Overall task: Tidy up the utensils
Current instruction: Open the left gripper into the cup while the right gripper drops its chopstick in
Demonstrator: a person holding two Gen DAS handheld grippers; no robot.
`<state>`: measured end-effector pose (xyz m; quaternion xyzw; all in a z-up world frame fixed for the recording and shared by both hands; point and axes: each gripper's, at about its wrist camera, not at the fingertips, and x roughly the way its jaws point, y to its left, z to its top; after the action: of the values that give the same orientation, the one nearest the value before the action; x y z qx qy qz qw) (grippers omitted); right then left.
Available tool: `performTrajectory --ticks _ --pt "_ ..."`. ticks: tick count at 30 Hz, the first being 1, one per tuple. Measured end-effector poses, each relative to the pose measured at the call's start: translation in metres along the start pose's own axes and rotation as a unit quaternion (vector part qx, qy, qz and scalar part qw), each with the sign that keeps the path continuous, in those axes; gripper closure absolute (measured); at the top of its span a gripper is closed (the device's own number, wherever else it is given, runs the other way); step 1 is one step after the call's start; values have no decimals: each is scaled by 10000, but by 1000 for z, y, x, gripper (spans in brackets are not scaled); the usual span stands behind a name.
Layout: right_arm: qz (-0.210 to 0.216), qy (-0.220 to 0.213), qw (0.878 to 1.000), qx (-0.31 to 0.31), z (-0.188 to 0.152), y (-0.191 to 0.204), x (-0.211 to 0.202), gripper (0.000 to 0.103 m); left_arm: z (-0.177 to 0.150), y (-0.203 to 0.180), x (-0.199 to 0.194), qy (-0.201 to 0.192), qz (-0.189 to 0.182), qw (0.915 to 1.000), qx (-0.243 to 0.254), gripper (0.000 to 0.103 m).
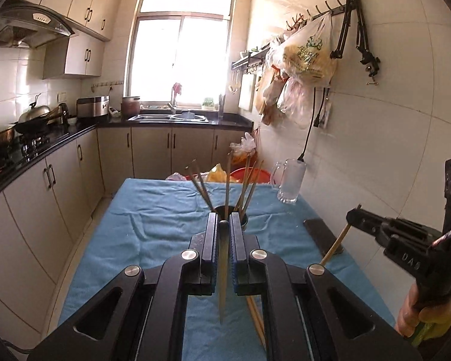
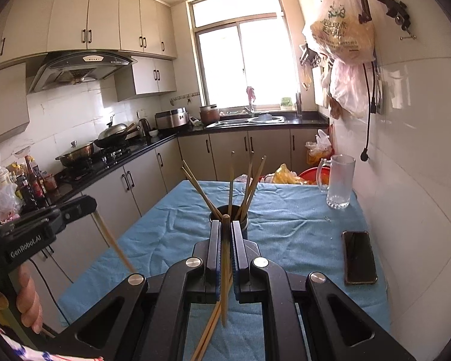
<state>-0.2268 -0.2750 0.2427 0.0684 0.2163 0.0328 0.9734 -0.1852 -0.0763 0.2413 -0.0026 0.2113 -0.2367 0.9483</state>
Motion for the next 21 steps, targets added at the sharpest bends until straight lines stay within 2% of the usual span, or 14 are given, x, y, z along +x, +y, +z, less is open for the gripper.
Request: performTrajectory --ticks 11,21 --pt "-6 -22 10000 -38 22 -8 13 97 37 -1 17 -46 -231 9997 -111 96" --pt "14 -305 9995 -11 81 -17 45 97 89 -3 46 -264 -186 9994 -154 96"
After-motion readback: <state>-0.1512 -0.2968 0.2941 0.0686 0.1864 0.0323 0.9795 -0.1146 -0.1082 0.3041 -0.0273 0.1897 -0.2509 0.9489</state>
